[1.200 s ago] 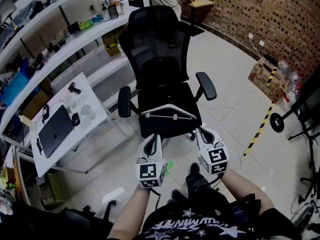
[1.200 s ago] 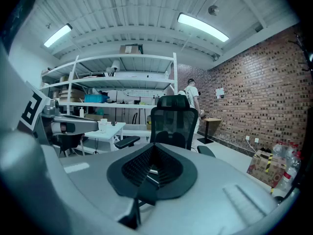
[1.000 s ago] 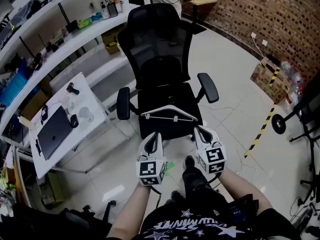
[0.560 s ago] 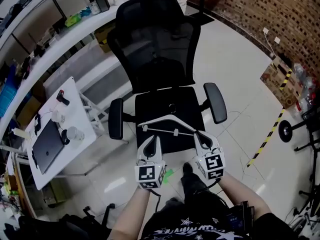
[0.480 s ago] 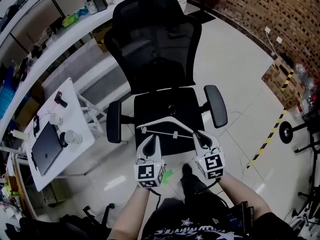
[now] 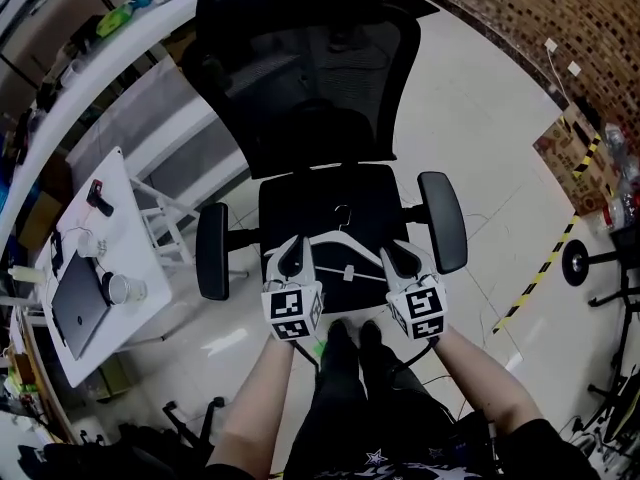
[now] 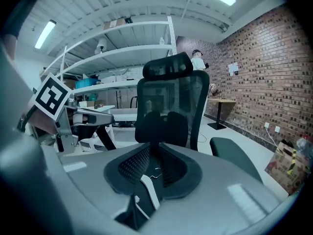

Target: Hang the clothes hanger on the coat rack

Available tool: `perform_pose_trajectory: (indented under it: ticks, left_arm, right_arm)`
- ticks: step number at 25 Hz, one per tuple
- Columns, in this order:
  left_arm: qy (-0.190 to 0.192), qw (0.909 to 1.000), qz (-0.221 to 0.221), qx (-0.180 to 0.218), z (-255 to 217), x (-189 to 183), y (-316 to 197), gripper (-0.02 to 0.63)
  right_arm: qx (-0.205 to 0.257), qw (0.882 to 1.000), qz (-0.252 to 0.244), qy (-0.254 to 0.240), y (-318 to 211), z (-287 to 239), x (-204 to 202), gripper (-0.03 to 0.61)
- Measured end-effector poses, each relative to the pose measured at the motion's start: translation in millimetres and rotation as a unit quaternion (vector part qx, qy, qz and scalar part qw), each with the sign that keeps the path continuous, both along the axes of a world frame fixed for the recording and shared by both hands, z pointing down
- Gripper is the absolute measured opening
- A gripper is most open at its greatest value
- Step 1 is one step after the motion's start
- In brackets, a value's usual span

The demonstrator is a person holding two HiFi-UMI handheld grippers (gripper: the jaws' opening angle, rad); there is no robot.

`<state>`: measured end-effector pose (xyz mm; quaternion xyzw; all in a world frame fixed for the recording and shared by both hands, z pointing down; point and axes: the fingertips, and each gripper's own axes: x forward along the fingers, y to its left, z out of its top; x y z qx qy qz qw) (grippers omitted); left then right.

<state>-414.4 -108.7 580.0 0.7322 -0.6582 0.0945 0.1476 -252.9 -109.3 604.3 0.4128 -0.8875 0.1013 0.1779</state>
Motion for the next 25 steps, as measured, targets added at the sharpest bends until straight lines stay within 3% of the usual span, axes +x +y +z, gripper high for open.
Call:
perform_pose_trajectory:
  ticks: [5, 8, 12, 19, 25]
  left_arm:
    - [0.008, 0.9994, 0.015, -0.031, 50, -6, -16, 0.005]
    - [0.013, 0.9986, 0.02, -0.047, 79, -11, -21, 0.005]
    - [0.017, 0.9972, 0.026, -0.068, 116, -18, -24, 0.005]
    - [0.014, 0.9948, 0.041, -0.092, 163, -20, -42, 0.005]
    - [0.018, 0.9928, 0.057, -0.104, 183, -6, -51, 0.005]
  right_arm:
    - [-0.031, 0.999, -0.018, 0.018, -9, 49, -18, 0.066]
    - [-0.075, 0.996, -0.038, 0.025, -6, 92, -25, 0.069]
    - [-0.143, 0.986, -0.068, 0.052, 1, 151, -25, 0.086]
    - [-0.212, 0.969, -0.079, 0.101, -2, 222, -14, 0.144]
    - [-0.254, 0.953, -0.096, 0.137, 2, 262, -4, 0.144]
